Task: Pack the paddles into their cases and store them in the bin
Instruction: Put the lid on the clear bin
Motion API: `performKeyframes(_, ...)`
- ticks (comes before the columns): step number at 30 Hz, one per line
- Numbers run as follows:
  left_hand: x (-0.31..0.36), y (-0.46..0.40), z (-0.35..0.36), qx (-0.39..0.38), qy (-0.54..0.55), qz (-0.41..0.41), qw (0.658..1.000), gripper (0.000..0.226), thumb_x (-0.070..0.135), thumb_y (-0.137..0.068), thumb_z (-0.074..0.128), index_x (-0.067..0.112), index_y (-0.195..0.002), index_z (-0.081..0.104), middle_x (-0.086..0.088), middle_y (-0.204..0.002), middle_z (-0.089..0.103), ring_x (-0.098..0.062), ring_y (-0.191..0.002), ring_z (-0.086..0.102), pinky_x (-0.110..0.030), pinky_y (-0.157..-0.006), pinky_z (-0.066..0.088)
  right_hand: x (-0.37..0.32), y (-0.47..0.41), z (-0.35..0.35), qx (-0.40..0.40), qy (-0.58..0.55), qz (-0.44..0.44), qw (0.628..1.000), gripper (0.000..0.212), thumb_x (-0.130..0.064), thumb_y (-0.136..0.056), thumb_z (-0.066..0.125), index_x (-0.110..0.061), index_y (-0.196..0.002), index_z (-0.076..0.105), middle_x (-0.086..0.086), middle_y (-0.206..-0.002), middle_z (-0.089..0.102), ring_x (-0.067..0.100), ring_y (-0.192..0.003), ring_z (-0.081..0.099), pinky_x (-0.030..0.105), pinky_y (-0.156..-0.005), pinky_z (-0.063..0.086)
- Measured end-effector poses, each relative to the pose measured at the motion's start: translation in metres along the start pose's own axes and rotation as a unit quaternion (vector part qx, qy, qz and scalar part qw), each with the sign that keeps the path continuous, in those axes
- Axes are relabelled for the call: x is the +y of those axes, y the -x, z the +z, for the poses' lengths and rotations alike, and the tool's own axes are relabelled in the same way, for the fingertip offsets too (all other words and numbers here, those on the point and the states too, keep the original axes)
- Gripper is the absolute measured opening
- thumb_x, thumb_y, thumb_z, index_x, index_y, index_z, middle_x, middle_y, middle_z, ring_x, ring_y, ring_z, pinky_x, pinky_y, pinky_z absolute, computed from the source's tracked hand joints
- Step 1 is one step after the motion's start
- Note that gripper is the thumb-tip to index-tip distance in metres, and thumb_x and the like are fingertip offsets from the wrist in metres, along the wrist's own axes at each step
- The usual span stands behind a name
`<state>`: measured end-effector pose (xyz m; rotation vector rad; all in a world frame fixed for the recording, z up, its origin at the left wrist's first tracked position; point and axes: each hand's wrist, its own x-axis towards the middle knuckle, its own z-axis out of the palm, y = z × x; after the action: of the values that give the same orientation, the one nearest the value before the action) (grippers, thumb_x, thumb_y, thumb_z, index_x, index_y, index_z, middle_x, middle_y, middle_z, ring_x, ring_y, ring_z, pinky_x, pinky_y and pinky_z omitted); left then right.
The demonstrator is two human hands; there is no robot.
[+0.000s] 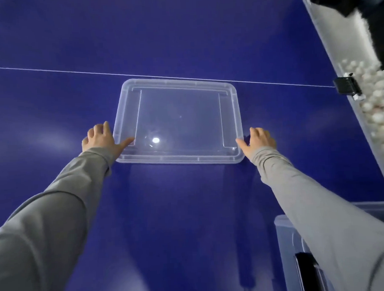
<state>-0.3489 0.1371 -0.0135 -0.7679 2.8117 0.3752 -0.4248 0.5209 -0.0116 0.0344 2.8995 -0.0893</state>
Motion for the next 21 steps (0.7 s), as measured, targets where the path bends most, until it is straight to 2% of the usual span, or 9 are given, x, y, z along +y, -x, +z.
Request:
performKeyframes(5, 0.002, -0.021, 0.014, 0.007, 0.005, 0.020, 1.000, 0.088, 0.068, -0.076, 0.053, 0.007, -0.137, 0.032, -0.014, -0.141, 0.033, -0.033, -0.131, 0.030, -0.047, -0.106, 0.027, -0.003, -0.013, 0.024, 0.024, -0.011, 0.011, 1.000, 0.063, -0.051, -0.088, 0.046, -0.004, -0.129, 0.044, 0.013, -0.137, 0.041, 0.028, -0.131, 0.031, 0.042, -0.103, 0.030)
performKeyframes(10, 0.001, -0.021, 0.024, 0.034, 0.052, 0.022, 0.998, 0.075, 0.061, -0.075, 0.061, 0.005, -0.123, 0.047, -0.012, -0.134, 0.034, -0.032, -0.126, 0.030, -0.046, -0.107, 0.025, -0.008, -0.009, 0.039, 0.068, -0.050, -0.001, 0.996, 0.052, -0.038, -0.088, 0.054, -0.002, -0.124, 0.046, 0.014, -0.140, 0.038, 0.030, -0.137, 0.024, 0.043, -0.107, 0.026)
performKeyframes(14, 0.007, -0.016, 0.026, 0.024, 0.076, 0.015, 0.997, 0.075, 0.053, -0.079, 0.062, 0.002, -0.128, 0.041, -0.012, -0.137, 0.031, -0.030, -0.129, 0.027, -0.044, -0.109, 0.020, -0.017, -0.008, 0.041, 0.074, -0.128, 0.024, 0.989, 0.042, -0.025, -0.089, 0.055, -0.002, -0.123, 0.047, 0.009, -0.143, 0.034, 0.025, -0.136, 0.027, 0.038, -0.106, 0.026)
performKeyframes(21, 0.013, 0.006, 0.011, 0.014, 0.170, 0.009, 0.985, 0.067, 0.045, -0.081, 0.066, 0.001, -0.124, 0.039, -0.014, -0.138, 0.029, -0.033, -0.125, 0.034, -0.043, -0.108, 0.025, -0.016, -0.003, 0.018, 0.077, -0.251, 0.065, 0.963, 0.047, -0.019, -0.090, 0.052, -0.001, -0.131, 0.039, 0.016, -0.139, 0.037, 0.031, -0.126, 0.037, 0.038, -0.100, 0.031)
